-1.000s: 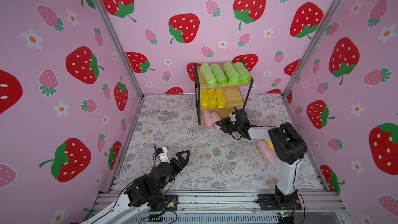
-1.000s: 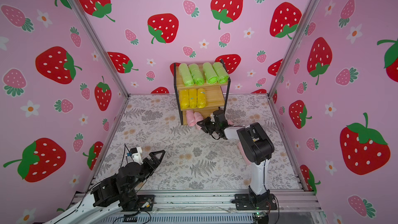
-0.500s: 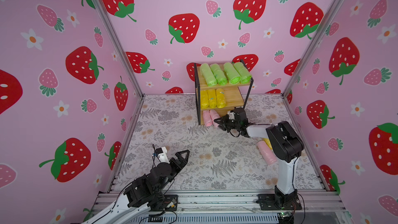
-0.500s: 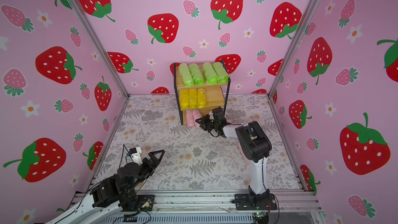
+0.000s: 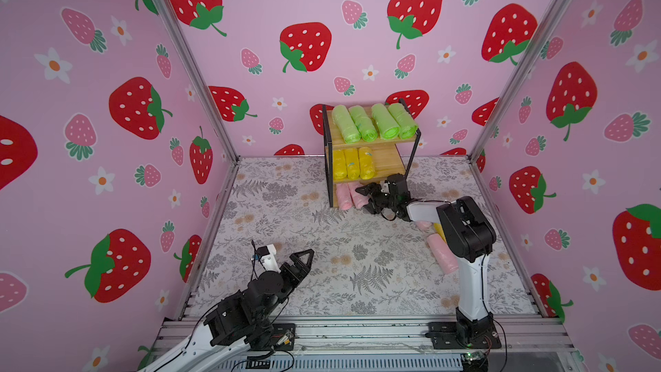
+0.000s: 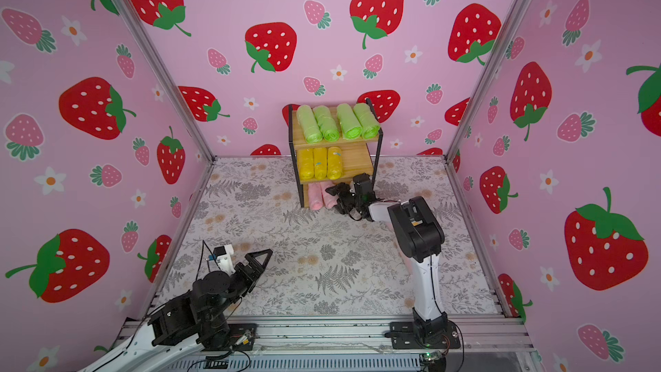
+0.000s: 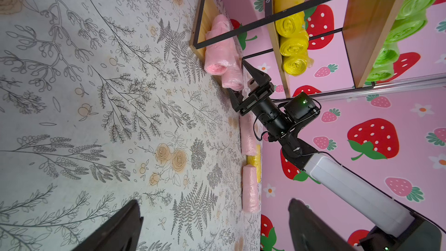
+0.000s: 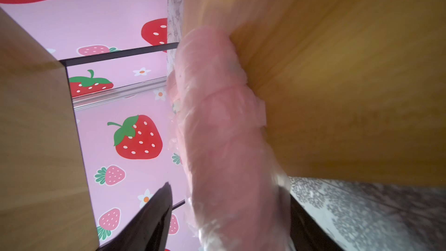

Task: Sort the rolls of trash bags by color and place them on the shelf
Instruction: Place the roll of trash bags on the shelf.

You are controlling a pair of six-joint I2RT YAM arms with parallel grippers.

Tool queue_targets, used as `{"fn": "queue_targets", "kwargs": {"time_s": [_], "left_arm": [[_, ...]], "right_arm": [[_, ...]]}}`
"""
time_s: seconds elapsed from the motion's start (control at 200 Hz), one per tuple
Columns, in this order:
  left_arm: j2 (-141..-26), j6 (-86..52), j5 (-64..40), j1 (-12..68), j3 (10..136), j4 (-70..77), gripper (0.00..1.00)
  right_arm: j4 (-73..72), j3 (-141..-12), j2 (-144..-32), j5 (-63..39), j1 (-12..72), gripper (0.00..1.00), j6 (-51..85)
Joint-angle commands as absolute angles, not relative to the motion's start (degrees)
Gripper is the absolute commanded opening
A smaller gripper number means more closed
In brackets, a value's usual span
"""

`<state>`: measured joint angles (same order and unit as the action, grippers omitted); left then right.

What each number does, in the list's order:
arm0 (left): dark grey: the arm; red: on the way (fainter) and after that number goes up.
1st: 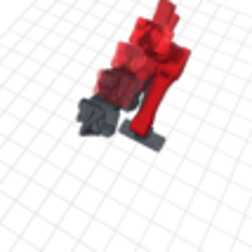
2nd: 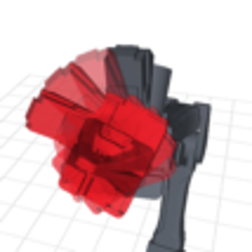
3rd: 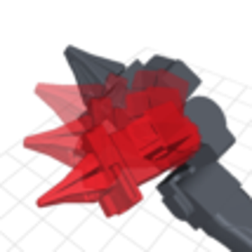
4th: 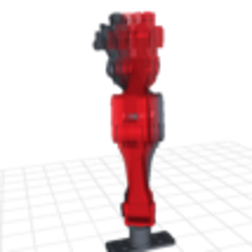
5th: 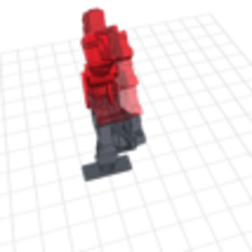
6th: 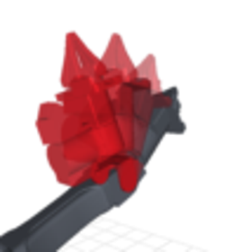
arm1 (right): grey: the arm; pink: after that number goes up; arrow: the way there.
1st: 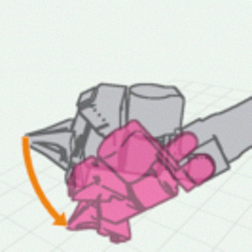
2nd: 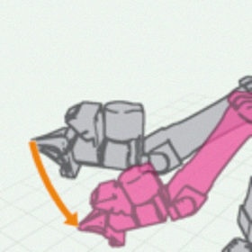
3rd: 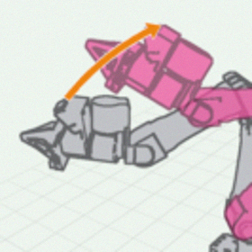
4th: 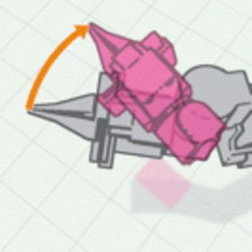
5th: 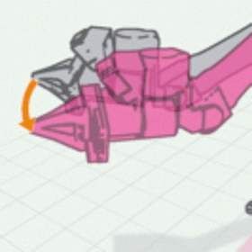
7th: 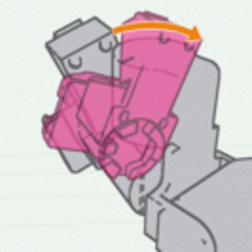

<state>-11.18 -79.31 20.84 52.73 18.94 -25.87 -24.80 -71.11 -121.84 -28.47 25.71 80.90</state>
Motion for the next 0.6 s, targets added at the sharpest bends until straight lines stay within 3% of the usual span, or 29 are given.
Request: {"fn": "queue_targets", "kwargs": {"time_s": [0.0,0.165,0.595], "left_arm": [[-10.23,-78.40,21.36,52.56,18.87,-27.34,0.99],[-10.53,-78.65,20.88,52.58,18.46,-26.23,0.98],[-12.37,-78.34,19.39,52.61,18.96,-24.61,0.97]], "right_arm": [[-17.45,-69.74,-119.70,-28.78,25.58,0.71,80.39],[-9.18,-65.91,-117.18,-28.02,25.35,0.71,78.31],[-12.79,-57.54,-110.12,-28.74,25.57,0.70,75.86]]}}
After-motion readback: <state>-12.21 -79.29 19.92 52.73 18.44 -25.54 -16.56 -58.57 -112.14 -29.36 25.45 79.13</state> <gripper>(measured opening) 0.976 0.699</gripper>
